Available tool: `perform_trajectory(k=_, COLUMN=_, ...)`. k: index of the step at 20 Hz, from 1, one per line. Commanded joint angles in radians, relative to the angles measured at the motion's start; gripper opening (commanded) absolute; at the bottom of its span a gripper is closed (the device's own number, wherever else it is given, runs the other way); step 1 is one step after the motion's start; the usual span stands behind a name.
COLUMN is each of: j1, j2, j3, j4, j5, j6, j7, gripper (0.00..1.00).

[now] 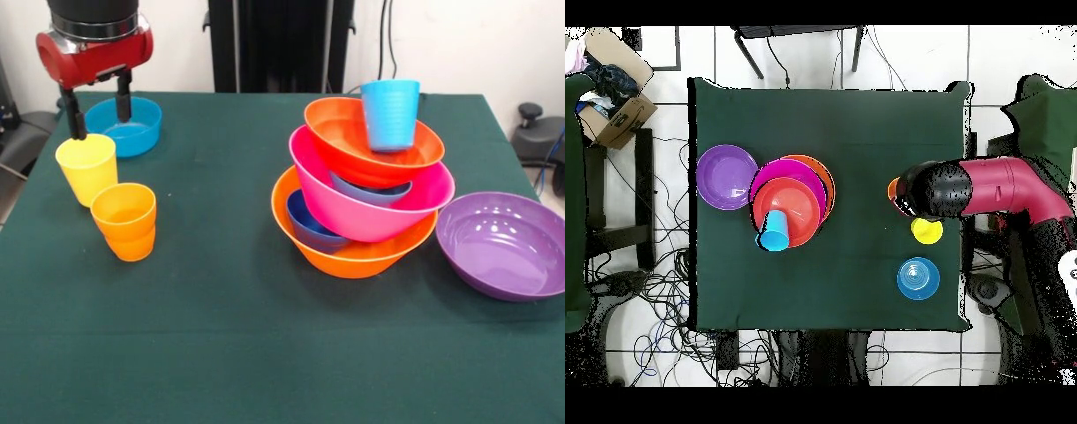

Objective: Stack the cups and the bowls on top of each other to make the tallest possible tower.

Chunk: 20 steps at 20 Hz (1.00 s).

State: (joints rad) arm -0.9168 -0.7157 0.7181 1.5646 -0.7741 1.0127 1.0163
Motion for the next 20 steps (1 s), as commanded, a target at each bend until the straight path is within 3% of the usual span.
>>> perform_trajectory(k=1, j1=0.021, j2=-0.004, j3=0.005, j4=-0.024, j5=-0.088, j6=0.093, j7=-0.353, gripper=1.0)
perform_trajectory(k=20, j1=-0.006, j2=0.074, j3=-0.007, j4=0.056, j5=-0.082, j6=0.03, j7=-0.285, gripper=1.0)
